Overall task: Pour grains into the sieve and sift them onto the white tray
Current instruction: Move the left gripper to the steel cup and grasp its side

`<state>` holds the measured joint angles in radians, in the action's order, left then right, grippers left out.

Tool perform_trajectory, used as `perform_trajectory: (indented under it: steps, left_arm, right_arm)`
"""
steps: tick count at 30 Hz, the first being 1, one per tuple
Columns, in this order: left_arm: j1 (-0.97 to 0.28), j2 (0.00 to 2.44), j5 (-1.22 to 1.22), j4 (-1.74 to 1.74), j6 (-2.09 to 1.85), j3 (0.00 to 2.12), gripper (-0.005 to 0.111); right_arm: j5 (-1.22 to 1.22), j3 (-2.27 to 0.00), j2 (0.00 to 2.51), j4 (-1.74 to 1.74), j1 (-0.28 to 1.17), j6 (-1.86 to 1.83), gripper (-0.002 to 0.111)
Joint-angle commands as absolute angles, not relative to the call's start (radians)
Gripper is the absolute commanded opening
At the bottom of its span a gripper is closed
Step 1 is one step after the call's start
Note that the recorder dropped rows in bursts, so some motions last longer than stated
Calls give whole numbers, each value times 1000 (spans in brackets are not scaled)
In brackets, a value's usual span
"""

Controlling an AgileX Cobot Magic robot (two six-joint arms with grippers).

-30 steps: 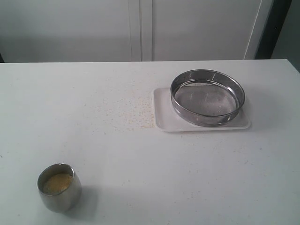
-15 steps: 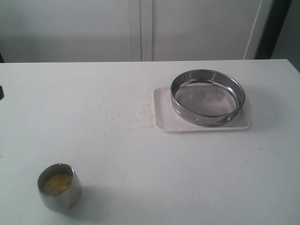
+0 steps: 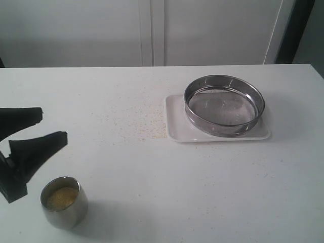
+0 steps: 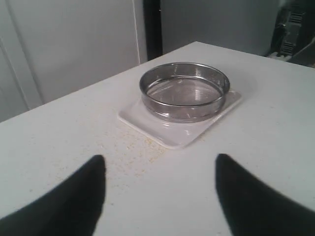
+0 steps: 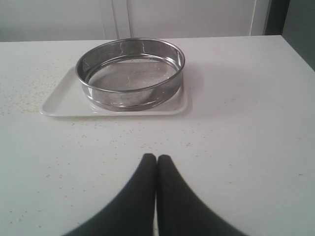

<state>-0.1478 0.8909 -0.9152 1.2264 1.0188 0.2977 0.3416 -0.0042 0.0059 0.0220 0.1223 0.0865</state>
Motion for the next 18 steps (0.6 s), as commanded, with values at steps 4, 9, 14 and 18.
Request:
perform_trajectory:
  steps: [4, 9, 14, 18]
  left_arm:
    - [-153, 1013, -949, 1263, 1044, 292, 89]
    - [-153, 1086, -945, 1230, 981, 248, 89]
    - [-153, 1143, -929, 1155, 879, 171, 89]
    - [-153, 1198, -966, 1082, 805, 170, 89]
  right_arm:
    - [335, 0, 0, 18, 119, 88, 0]
    - [335, 0, 0, 18, 119, 88, 0]
    - [335, 0, 0, 18, 119, 88, 0]
    - [337, 0, 0, 18, 119, 88, 0]
